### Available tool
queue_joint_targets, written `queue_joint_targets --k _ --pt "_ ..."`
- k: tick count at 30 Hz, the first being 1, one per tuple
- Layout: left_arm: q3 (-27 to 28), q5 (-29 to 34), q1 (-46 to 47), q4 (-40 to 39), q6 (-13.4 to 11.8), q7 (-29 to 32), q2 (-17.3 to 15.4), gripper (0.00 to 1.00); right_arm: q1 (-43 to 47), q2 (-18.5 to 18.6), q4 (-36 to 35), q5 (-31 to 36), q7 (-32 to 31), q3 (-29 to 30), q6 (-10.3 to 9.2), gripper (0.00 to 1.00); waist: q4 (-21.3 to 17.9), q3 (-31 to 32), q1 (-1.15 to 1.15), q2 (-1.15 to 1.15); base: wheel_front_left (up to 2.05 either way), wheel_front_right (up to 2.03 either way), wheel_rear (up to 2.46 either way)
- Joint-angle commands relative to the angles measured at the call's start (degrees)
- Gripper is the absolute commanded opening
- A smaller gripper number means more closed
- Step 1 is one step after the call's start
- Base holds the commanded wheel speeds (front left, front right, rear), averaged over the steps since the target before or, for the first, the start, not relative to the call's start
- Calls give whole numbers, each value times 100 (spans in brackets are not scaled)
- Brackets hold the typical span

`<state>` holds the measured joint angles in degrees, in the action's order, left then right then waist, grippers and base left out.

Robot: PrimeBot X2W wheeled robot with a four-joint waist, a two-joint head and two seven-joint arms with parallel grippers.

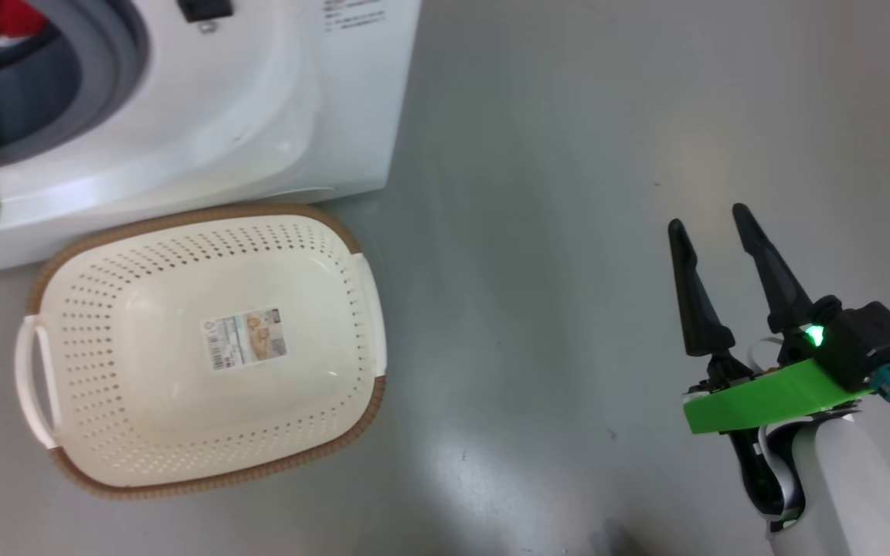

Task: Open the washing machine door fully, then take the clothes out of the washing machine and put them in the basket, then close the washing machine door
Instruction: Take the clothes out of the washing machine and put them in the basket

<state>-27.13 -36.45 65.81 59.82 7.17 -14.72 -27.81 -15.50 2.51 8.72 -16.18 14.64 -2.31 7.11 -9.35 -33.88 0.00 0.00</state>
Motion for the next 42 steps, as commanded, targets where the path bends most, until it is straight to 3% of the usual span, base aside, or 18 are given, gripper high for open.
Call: queue_joint_targets --k 1,6,17,18,20,21,25,31,35,42 --pt "70 -17 185 -18 32 -28 -466 100 33 37 -142 -26 36 -160 37 100 -115 -84 0 0 0 0 0" --pt "30 -35 344 80 32 -28 -625 100 52 37 -175 -16 36 -195 37 100 -209 -156 0 0 0 0 0" --pt "-212 -179 445 166 32 -28 -652 100 43 37 -239 -94 36 -245 37 100 -317 -226 0 0 0 0 0" --pt "-240 -197 461 173 32 -28 -652 86 34 37 -250 -103 36 -249 37 100 -316 -235 0 0 0 0 0" --pt "-283 -231 493 172 32 -28 -649 39 11 37 -268 -118 36 -257 37 100 -312 -246 0 0 0 0 0" --pt "-308 -240 501 164 32 -28 -647 26 3 37 -272 -123 36 -262 37 100 -308 -245 0 0 0 0 0" --pt "-343 -292 491 124 32 -28 -635 2 -32 37 -269 -146 36 -273 37 100 -288 -216 0 0 0 0 0" --pt "-74 -346 353 -89 32 -28 -590 0 -31 37 -243 -132 36 -205 37 100 -191 -80 0 0 0 0 0" --pt "413 -253 113 -327 32 -28 -532 0 2 37 -211 -103 36 -136 37 100 -84 62 0 0 0 0 0" --pt "1628 434 -665 -1122 -17 -28 -278 0 100 37 -172 -17 36 -26 37 100 117 357 0 0 0 0 0"
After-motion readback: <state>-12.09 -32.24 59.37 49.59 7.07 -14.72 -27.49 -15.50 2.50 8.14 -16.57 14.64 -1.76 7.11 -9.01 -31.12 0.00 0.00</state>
